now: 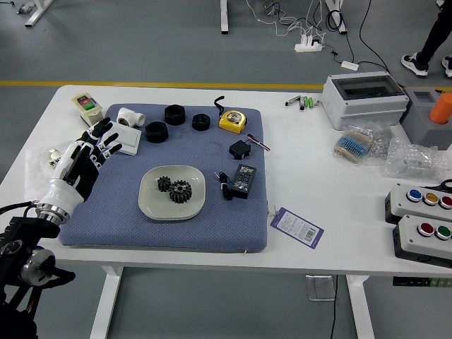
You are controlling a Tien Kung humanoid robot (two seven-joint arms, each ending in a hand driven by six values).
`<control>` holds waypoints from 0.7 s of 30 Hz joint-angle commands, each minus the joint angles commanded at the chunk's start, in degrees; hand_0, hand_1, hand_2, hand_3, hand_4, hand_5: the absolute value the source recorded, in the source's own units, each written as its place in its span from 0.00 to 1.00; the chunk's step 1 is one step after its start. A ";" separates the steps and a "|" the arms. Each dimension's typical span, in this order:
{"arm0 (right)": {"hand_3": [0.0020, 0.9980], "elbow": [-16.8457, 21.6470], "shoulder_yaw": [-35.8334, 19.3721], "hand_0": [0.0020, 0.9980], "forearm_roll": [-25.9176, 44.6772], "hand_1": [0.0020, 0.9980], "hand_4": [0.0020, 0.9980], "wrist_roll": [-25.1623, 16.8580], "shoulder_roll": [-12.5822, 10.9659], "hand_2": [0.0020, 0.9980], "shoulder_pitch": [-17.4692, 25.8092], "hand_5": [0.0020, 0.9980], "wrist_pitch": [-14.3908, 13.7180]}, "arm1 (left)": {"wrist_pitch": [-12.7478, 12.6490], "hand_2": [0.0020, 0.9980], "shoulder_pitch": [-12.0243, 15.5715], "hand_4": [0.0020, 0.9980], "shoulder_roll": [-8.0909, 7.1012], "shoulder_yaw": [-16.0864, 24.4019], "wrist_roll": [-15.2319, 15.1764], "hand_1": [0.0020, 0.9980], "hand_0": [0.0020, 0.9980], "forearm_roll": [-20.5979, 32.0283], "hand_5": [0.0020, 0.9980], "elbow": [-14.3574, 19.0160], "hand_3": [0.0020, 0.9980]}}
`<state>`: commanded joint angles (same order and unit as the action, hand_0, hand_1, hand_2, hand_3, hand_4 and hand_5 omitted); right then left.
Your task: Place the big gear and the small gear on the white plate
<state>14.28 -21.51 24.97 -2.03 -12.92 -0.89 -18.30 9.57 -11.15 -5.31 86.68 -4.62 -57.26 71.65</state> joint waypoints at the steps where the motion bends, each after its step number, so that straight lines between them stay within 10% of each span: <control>1: 0.56 0.00 0.02 0.70 -0.01 0.71 0.79 -0.01 0.01 0.74 0.02 0.64 0.01 | 0.20 0.96 0.28 0.92 0.08 0.10 0.29 0.90 0.83 0.20 0.73 0.20 0.88; 21: 0.56 0.02 -0.48 0.70 -0.30 0.71 0.79 0.01 -0.07 0.74 -0.54 0.64 0.04 | 1.52 0.94 2.07 0.93 0.39 3.20 2.54 0.89 0.85 0.77 0.77 1.97 0.86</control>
<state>14.31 -21.99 24.68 -2.01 -12.99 -1.43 -18.26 11.09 -9.07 -4.92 89.88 -2.08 -56.48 73.62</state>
